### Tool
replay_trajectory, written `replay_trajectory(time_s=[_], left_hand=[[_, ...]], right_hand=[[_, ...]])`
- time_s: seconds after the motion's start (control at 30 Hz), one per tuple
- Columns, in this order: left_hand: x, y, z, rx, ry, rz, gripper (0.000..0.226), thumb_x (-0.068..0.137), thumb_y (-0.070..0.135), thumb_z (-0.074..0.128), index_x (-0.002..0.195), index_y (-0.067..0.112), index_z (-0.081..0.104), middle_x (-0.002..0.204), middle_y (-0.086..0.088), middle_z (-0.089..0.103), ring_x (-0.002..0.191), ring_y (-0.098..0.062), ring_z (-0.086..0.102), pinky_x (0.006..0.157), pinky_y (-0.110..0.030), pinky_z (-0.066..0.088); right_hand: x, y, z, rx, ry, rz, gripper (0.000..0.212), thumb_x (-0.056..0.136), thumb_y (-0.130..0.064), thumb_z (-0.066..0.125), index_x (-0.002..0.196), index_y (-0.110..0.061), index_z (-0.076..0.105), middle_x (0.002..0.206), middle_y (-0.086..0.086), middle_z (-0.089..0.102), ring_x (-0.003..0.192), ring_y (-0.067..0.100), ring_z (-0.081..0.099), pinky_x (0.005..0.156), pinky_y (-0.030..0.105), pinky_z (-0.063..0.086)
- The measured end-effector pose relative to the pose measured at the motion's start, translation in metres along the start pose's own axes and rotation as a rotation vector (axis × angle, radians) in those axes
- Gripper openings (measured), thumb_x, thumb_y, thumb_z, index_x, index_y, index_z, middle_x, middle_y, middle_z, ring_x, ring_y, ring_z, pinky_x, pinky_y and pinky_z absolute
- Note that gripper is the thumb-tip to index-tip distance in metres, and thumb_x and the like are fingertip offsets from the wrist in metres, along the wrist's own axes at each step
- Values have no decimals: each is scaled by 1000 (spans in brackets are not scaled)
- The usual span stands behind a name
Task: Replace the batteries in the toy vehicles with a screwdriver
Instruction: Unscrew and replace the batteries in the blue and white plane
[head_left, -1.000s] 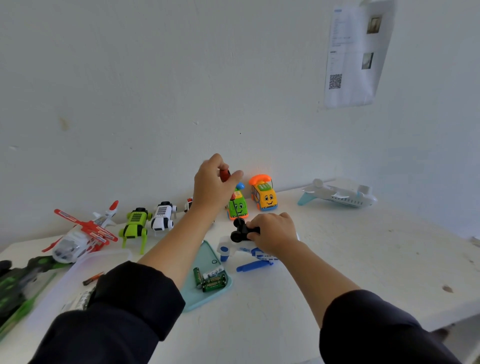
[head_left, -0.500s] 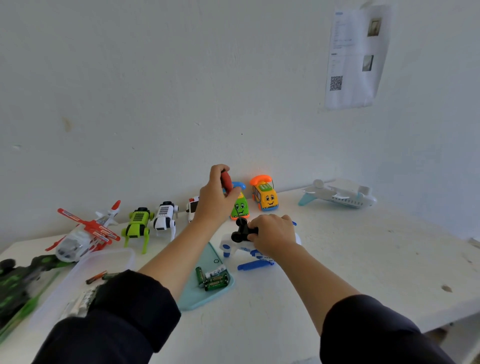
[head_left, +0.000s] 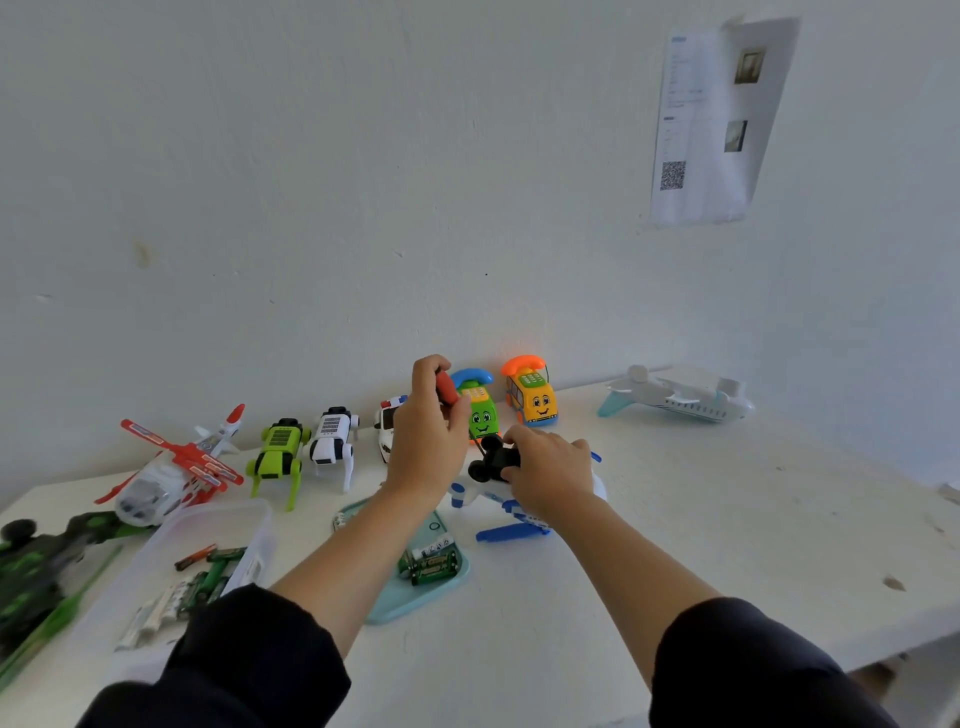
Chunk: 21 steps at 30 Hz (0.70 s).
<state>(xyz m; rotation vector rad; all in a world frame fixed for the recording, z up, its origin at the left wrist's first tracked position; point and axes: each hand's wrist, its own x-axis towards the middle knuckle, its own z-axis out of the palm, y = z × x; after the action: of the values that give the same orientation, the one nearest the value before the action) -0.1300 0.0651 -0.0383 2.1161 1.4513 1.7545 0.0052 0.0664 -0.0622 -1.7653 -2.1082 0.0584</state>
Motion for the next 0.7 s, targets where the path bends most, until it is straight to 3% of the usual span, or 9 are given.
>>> replay_trajectory(time_s=[0.17,0.27,0.4,0.47,0.6,0.7], left_hand=[[2,2,-2,-82,135,-84,40,91,6,56,126,8,38,78,-1,57,67,-19,64,57,-15,46],[12,-6,-18,15,155,-209,46,90,14,59,129,12,35,80,-4,62,64,-21,59,59,-26,46],[14,-58,-49,661,-338,-480,29,94,22,52,119,11,41,85,-6,59,71,-26,60,60,-35,49],[1,-79,-64,877,-509,-618,31,96,21,41,123,8,40,84,-9,56,75,-26,60,59,-33,47],[-27,-102,-82,1050,-656,-845,49,92,8,43,140,7,31,120,-12,56,105,-26,58,78,-33,46],[-39,-111,-88,1086,-734,-895,47,93,10,45,137,6,33,128,-12,53,113,-26,55,86,-33,45]], right_hand=[[1,7,-4,62,-16,51,29,94,-24,52,122,-22,49,114,-1,60,104,21,53,84,35,29],[2,12,-5,80,-36,69,21,94,-23,51,115,-22,52,107,-1,58,96,19,50,83,35,28],[1,15,-4,137,-29,114,19,95,-20,50,113,-22,53,103,-1,57,100,19,50,86,37,29],[0,16,-4,153,-26,126,24,95,-20,50,119,-23,52,111,0,57,103,20,49,90,38,30],[-4,20,-4,128,-12,111,35,96,-21,49,131,-22,45,124,3,54,112,23,47,93,39,32],[-4,25,-4,201,53,151,33,95,-21,50,128,-22,48,121,3,56,109,24,50,90,38,38]])
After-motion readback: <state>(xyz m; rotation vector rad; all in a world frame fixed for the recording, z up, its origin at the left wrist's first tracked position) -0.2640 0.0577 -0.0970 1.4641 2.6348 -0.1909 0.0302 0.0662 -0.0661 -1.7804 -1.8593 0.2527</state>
